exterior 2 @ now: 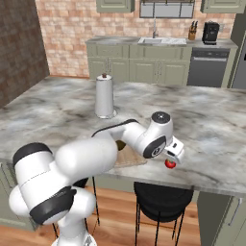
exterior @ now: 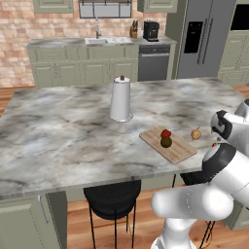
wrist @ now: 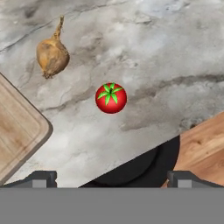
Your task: Place the avocado, onion, tomato, and bell pepper on the cutting board.
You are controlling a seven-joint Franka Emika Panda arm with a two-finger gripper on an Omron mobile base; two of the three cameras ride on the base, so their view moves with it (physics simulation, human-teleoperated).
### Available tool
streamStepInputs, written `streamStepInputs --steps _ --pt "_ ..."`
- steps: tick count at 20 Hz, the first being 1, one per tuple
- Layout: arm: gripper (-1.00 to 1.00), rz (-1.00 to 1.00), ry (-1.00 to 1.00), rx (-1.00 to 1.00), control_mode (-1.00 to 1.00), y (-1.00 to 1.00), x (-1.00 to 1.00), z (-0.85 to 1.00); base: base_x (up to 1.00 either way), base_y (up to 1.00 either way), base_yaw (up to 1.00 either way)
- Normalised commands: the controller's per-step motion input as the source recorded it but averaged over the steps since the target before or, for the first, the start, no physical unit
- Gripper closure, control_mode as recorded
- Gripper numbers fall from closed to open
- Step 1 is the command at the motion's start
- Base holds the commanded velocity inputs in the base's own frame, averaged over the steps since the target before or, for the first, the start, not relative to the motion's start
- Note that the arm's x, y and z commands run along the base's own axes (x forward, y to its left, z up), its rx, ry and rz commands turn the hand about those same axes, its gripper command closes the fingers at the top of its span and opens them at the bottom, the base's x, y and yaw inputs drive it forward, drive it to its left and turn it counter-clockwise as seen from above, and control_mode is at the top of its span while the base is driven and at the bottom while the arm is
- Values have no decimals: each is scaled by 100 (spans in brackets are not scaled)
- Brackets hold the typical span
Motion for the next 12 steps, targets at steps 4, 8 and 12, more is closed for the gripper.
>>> streamStepInputs --steps 4,8,12 --pt "-100 4 4 0 -100 -2 2 -16 0 0 0" --pt "-100 4 5 0 -100 -1 7 -17 0 0 0" --pt "-100 5 4 0 -100 0 10 -16 0 0 0"
